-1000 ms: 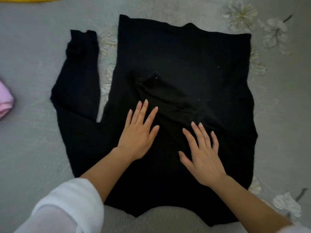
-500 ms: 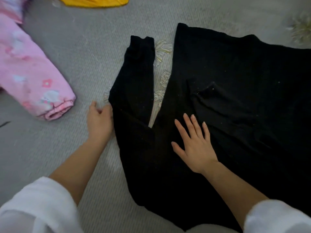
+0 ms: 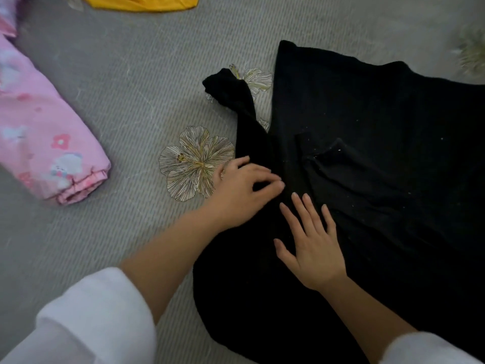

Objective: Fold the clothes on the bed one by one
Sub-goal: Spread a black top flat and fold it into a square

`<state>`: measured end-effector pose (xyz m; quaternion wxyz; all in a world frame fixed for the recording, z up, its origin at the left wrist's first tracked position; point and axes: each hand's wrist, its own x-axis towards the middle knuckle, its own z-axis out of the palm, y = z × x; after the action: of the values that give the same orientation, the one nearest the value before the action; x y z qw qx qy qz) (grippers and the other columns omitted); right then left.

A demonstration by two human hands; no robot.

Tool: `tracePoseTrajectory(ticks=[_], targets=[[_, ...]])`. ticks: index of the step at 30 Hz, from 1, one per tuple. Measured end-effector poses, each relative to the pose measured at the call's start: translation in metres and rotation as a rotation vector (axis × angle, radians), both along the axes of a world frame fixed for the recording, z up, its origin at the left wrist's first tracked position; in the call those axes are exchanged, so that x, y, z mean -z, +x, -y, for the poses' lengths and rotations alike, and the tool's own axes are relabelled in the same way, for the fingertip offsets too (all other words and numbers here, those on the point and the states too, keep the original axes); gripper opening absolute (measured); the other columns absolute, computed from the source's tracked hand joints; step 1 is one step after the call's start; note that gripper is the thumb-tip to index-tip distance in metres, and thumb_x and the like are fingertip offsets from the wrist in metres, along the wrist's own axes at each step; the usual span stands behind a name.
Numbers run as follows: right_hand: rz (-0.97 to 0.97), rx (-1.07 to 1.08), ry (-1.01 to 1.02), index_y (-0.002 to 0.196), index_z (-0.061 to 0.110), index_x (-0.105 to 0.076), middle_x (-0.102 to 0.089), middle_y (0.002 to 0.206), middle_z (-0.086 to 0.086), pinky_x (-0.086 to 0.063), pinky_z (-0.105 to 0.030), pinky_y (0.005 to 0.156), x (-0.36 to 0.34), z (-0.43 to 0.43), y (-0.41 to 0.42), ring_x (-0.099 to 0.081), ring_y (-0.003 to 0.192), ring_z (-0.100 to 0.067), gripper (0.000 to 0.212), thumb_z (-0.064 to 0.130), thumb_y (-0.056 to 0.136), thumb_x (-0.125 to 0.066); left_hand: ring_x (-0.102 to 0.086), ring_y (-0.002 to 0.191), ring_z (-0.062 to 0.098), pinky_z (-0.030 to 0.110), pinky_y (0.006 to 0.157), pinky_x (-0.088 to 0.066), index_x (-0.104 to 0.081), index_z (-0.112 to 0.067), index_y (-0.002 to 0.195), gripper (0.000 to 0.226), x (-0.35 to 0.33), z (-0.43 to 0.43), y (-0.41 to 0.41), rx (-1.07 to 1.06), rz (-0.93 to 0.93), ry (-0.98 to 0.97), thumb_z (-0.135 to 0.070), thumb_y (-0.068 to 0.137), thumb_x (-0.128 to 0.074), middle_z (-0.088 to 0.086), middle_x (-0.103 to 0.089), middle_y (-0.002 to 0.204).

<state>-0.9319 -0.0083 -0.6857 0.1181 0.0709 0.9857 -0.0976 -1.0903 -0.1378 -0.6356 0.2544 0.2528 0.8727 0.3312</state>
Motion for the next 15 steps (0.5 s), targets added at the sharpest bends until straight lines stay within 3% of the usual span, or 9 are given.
tracePoseTrajectory(ticks=[3,6,9,11,13,15], targets=[[-0.007,0.004,0.0,0.147,0.02,-0.032,-0.018,0.159,-0.004,-0.01,-0.047,0.117,0.001,0.0,0.0,-0.01,0.147,-0.019,0.067,0.055,0.089,-0.036,-0.062,0.104,0.013,0.033,0.098,-0.046,-0.069,-0.021,0.103,0.017,0.006,-0.007,-0.019,-0.42,0.149,0.292,-0.018,0.091,-0.057,-0.006,-0.069,0.104],[-0.021,0.004,-0.002,0.147,0.02,-0.032,-0.017,0.158,-0.004,-0.01,-0.047,0.116,0.004,0.001,0.0,-0.01,0.147,-0.019,0.068,0.055,0.088,-0.037,-0.059,0.104,0.016,0.022,0.09,-0.046,-0.058,-0.012,0.116,0.031,0.018,-0.01,-0.046,-0.776,0.123,0.17,-0.013,0.086,-0.063,0.005,-0.061,0.115],[-0.026,0.011,-0.002,0.146,0.02,-0.032,-0.018,0.158,-0.005,-0.012,-0.048,0.116,0.005,0.0,0.0,-0.011,0.147,-0.019,0.068,0.055,0.088,-0.038,-0.054,0.115,0.024,0.035,0.098,-0.045,-0.046,-0.007,0.129,0.063,0.024,-0.024,-0.063,-0.723,0.147,0.008,-0.028,0.077,-0.075,0.011,-0.055,0.126],[-0.018,0.008,0.01,0.147,0.021,-0.031,-0.018,0.158,-0.005,-0.012,-0.048,0.116,0.005,0.0,0.0,-0.01,0.147,-0.019,0.069,0.055,0.088,-0.037,-0.052,0.118,0.028,0.035,0.096,-0.045,-0.042,-0.004,0.13,0.073,0.022,-0.034,-0.068,-0.625,0.139,-0.1,-0.028,0.072,-0.079,0.014,-0.053,0.128],[-0.009,0.005,0.016,0.147,0.021,-0.029,-0.017,0.159,-0.005,-0.011,-0.048,0.116,0.005,0.0,0.0,-0.009,0.147,-0.019,0.069,0.056,0.088,-0.037,-0.059,0.109,0.029,0.031,0.086,-0.049,-0.049,-0.001,0.123,0.065,0.018,-0.038,-0.068,-0.555,0.193,-0.173,-0.023,0.071,-0.079,0.014,-0.06,0.12],[-0.004,0.001,0.015,0.147,0.021,-0.029,-0.017,0.159,-0.005,-0.01,-0.047,0.117,0.005,0.0,0.0,-0.009,0.147,-0.019,0.069,0.056,0.089,-0.036,-0.065,0.096,0.03,0.036,0.083,-0.055,-0.063,-0.003,0.106,0.041,0.011,-0.032,-0.068,-0.611,0.308,-0.116,-0.022,0.072,-0.076,0.014,-0.067,0.105]])
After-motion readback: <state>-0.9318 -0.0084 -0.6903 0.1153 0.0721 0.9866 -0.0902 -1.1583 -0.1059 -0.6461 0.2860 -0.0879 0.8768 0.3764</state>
